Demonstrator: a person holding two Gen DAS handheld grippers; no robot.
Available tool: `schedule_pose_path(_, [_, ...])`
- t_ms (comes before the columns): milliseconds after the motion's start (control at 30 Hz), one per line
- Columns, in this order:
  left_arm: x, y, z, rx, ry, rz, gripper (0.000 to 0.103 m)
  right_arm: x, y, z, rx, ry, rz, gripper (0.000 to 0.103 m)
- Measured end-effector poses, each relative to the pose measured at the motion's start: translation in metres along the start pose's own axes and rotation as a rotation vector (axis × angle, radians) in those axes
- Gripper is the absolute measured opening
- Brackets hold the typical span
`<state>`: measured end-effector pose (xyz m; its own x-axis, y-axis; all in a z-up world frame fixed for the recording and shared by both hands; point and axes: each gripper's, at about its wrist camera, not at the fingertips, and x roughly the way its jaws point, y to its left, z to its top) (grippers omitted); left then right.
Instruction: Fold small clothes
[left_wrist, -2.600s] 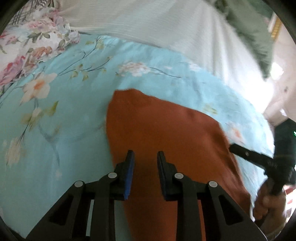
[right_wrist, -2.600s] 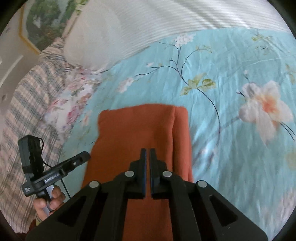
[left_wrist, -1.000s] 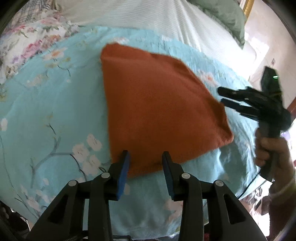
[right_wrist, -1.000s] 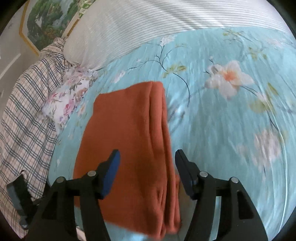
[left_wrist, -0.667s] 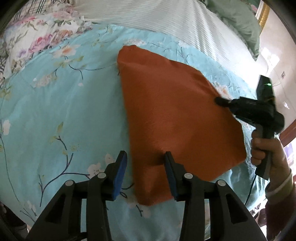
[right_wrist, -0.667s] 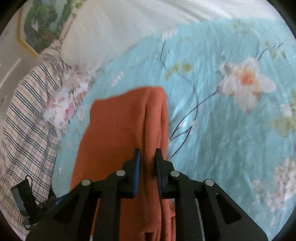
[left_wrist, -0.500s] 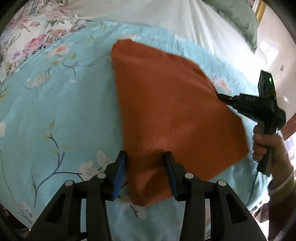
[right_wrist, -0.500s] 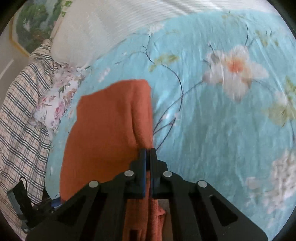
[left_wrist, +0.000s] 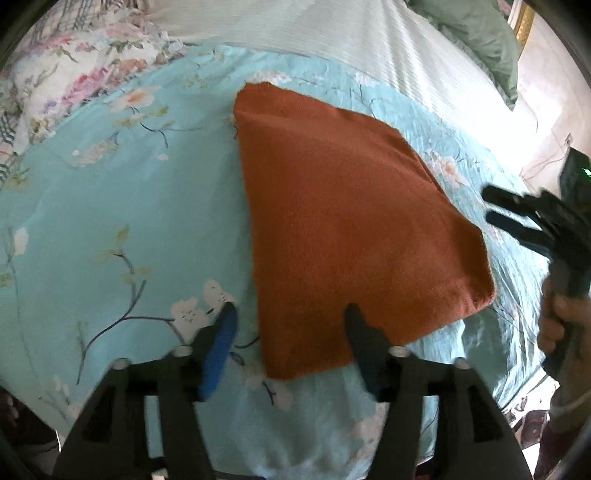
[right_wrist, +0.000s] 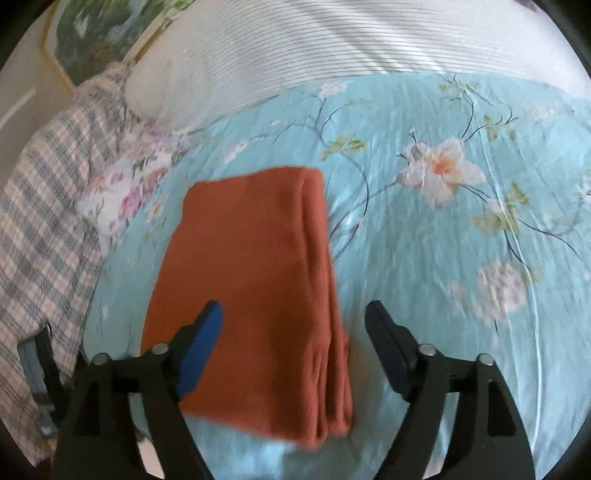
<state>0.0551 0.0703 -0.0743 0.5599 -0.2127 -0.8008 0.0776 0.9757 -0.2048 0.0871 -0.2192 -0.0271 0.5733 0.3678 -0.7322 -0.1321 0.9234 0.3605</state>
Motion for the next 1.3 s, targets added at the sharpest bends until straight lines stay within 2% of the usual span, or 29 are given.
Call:
schedule_pose_path(67, [-0.009, 0.000, -0.002, -0.009, -0.017, 0.025, 0.080, -0.009, 0.010, -0.015, -0.029, 0.016, -0.023, 0.091])
schedule_pose_path(133, [-0.016, 0.000, -0.005, -0.012, -0.031, 0.047, 0.080, -0.015, 0.019, -0.030, -0.057, 0.036, -0.047, 0.099])
schedule_pose_path(367, [-0.027, -0.001, -0.022, 0.027, -0.035, 0.136, 0.081, -0.033, 0.037, -0.082, -0.147, 0.053, -0.103, 0.102])
schedule_pose_path(500, [-0.030, -0.001, -0.035, 0.054, -0.032, 0.178, 0.081, -0.037, 0.041, -0.099, -0.217, 0.059, -0.157, 0.102])
schedule_pose_path(567, [-0.032, -0.001, -0.041, 0.069, -0.042, 0.219, 0.081, -0.042, 0.043, -0.103, -0.247, 0.056, -0.196, 0.102])
schedule_pose_path(667, [-0.037, -0.002, -0.046, 0.090, -0.063, 0.277, 0.081, -0.052, 0.046, -0.106, -0.279, 0.039, -0.208, 0.102])
schedule_pose_path(800, [-0.044, -0.003, -0.049, 0.113, -0.060, 0.299, 0.081, -0.062, 0.052, -0.111, -0.312, 0.048, -0.214, 0.102])
schedule_pose_path(1000, [-0.059, -0.014, -0.052, 0.185, -0.060, 0.358, 0.081, -0.072, 0.063, -0.119, -0.314, 0.047, -0.165, 0.102])
schedule_pose_path(1133, [-0.066, -0.016, -0.051, 0.188, -0.057, 0.361, 0.082, -0.072, 0.072, -0.125, -0.348, 0.041, -0.186, 0.102])
schedule_pose_path(1300, [-0.068, -0.017, -0.050, 0.189, -0.073, 0.392, 0.083, -0.067, 0.069, -0.120, -0.331, 0.033, -0.187, 0.102])
